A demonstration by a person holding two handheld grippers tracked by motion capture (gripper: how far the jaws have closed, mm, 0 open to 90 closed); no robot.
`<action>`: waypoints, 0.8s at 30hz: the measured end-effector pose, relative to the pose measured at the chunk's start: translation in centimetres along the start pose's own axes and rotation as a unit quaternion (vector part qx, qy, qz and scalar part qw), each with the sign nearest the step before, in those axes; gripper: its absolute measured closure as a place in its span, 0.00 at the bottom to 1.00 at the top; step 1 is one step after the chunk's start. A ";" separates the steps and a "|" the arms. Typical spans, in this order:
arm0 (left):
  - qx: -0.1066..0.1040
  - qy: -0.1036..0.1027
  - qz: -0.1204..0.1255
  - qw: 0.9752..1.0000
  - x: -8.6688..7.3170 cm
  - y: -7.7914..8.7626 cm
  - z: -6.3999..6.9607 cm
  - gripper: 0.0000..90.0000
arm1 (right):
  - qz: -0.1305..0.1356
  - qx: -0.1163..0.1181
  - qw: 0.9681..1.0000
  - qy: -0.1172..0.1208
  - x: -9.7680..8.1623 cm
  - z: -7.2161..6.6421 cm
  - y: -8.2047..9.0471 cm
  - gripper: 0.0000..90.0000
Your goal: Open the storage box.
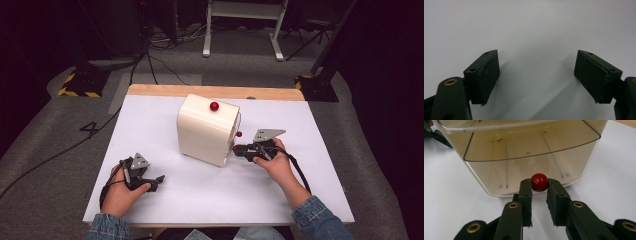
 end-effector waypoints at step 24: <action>-0.012 -0.005 -0.006 1.000 0.1 -0.2 0.1 0.17 | 0.000 -0.023 1.000 -0.002 -2.2 -0.1 4.8 0.83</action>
Point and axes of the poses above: each handheld gripper's, and its own axes: y roughly backward along the jaws, x roughly out of its top, z roughly to its right, the point moved 5 cm from there along -y, roughly forward along the jaws, and after that the axes turned 7 degrees about -z, right-handed, at the moved point
